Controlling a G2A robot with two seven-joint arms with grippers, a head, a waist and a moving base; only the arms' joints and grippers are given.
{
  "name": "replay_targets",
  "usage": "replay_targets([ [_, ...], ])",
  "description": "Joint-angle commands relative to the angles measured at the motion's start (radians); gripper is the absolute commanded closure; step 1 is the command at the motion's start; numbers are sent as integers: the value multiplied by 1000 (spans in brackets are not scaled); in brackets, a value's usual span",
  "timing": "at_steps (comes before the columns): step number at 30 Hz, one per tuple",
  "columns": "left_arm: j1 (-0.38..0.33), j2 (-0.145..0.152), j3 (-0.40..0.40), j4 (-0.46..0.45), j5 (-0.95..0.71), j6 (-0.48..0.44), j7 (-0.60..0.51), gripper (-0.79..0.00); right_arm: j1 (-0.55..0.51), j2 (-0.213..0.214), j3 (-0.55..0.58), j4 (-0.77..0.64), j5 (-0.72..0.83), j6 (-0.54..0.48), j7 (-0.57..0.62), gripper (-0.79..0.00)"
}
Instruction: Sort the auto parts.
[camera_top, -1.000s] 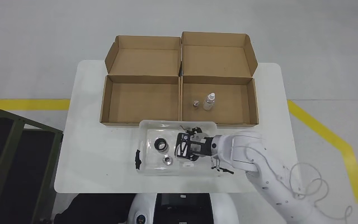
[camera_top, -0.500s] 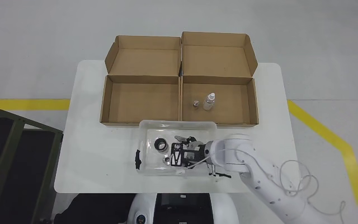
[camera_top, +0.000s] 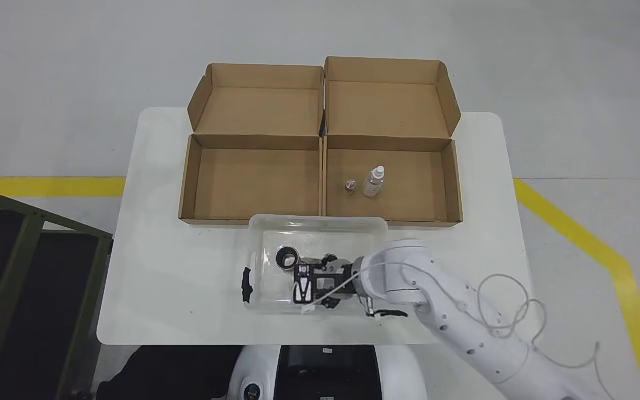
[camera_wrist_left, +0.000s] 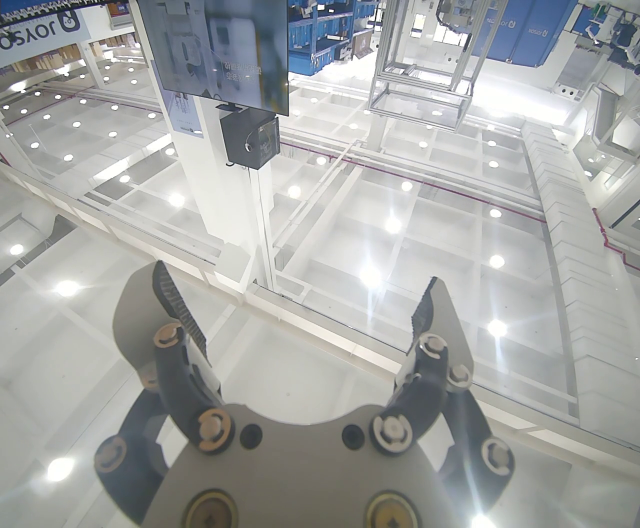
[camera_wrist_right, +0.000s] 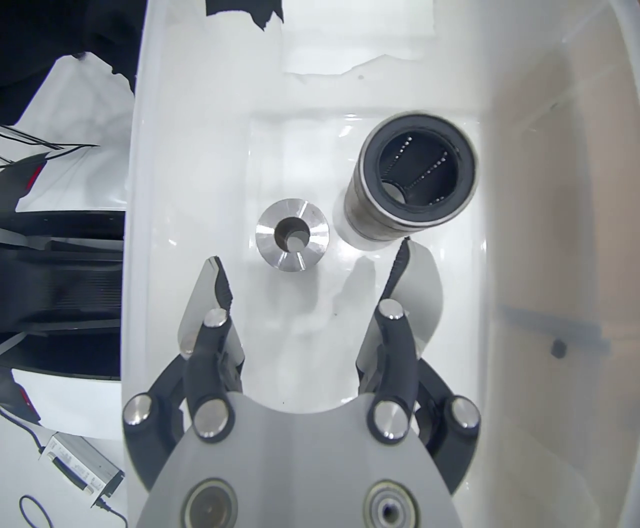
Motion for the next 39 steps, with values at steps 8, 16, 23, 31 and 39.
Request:
replay_targets([
  [8,0,0,0,0,0,0,0,-785,29,-12,-31,31,14,9,-12,-409],
  [16,0,0,0,0,0,0,0,-785,27,-12,-36,32,27,-2,-31,-403],
  [23,0,0,0,0,0,0,0,-785,27,-13,-43,36,14,2,-43,-391],
  [31,0,0,0,0,0,0,0,-785,31,-14,-46,46,-6,-2,-63,-360],
  [39,0,0,0,0,0,0,0,-785,33,-16,-56,67,-35,-7,-87,-332],
])
